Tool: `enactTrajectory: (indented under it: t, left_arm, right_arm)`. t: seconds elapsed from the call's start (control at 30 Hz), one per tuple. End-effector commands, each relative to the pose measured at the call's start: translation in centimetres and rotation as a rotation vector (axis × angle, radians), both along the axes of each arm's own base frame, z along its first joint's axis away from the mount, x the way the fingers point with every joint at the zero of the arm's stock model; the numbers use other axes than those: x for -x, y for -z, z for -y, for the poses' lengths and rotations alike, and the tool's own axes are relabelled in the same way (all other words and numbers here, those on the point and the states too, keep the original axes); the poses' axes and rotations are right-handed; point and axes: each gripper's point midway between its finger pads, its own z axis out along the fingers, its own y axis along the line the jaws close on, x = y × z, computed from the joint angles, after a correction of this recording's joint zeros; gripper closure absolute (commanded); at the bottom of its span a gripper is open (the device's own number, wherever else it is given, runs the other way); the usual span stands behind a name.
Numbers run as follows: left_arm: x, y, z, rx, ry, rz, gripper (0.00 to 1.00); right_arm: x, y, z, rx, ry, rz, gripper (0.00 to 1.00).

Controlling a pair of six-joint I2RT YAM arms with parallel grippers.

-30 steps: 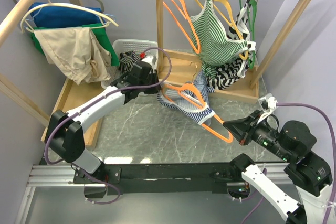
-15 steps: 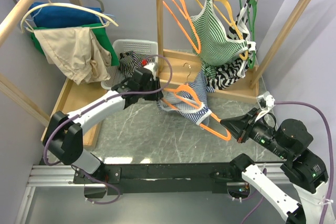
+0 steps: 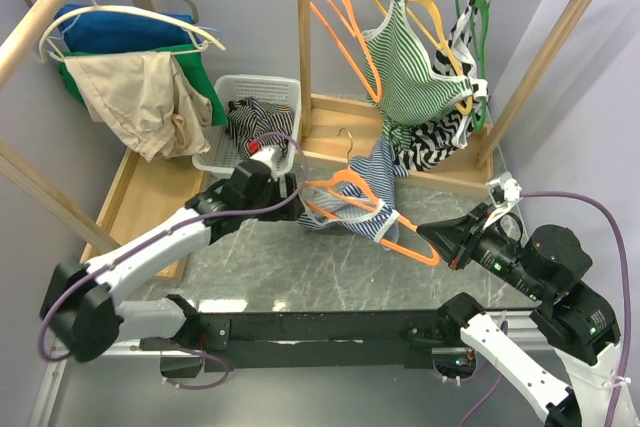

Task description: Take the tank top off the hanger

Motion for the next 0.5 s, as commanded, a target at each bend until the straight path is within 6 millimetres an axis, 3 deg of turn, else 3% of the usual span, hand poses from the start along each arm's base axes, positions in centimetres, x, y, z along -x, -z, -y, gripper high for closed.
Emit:
enactTrajectory:
  t: [0.0, 0.13, 0.27, 0.33, 0.47]
  left_arm:
    - [-0.1, -3.2, -1.9, 0.037, -0.097, 0.095, 0.13]
    - [0.0, -8.6, -1.4, 0.146, -0.074, 0.206, 0.11]
    - [0.8, -16.9, 1.5, 0.317, 0.054, 0.366, 0.09]
    - [1.6, -19.9, 3.6, 0.360, 0.151, 0.419, 0.09]
    - [1.7, -22.5, 7.3, 0.354, 0.246, 0.479, 0.09]
  right_arm:
    - [-0.3, -2.5, -0.7, -0.060, -0.027, 0.090, 1.00]
    - [-0.4, -2.2, -1.1, -0.061, -0.043, 0.079, 1.00]
    - [-0.5, -1.8, -1.7, -0.066, -0.065, 0.066, 1.00]
    - [-0.6, -1.5, -1.9, -0.066, -0.072, 0.056, 1.00]
    - [-0.8, -1.3, -2.5, -0.069, -0.097, 0.045, 1.00]
